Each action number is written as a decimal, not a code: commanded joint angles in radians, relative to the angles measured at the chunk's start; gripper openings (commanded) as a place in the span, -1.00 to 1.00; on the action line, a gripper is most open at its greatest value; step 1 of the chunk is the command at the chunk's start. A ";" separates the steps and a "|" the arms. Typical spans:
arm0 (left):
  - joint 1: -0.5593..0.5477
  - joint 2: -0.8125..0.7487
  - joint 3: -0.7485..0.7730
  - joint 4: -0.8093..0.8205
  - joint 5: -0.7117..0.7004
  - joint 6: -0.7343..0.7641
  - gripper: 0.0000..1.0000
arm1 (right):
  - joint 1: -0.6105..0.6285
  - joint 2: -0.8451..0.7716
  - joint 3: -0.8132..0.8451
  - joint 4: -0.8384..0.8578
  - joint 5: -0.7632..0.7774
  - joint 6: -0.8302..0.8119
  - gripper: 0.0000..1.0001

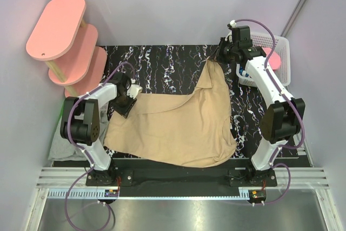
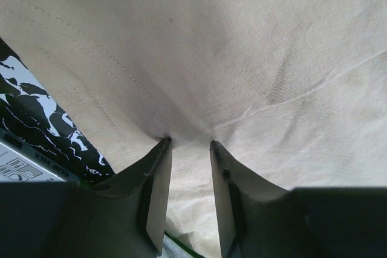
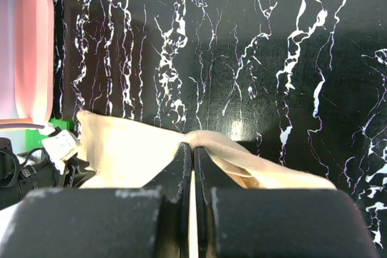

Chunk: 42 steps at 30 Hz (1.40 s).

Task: Fold and stack the t-shirts
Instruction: Flatten the tshirt out

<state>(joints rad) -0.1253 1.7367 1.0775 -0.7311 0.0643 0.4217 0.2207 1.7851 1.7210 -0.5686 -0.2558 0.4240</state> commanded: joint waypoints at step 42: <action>0.044 -0.131 0.122 -0.079 -0.004 0.025 -0.99 | 0.006 -0.108 -0.023 0.049 -0.051 -0.005 -1.00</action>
<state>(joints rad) -0.0830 1.6634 1.1553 -0.7944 0.0570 0.4370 0.2207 1.7382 1.7000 -0.5640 -0.2829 0.4236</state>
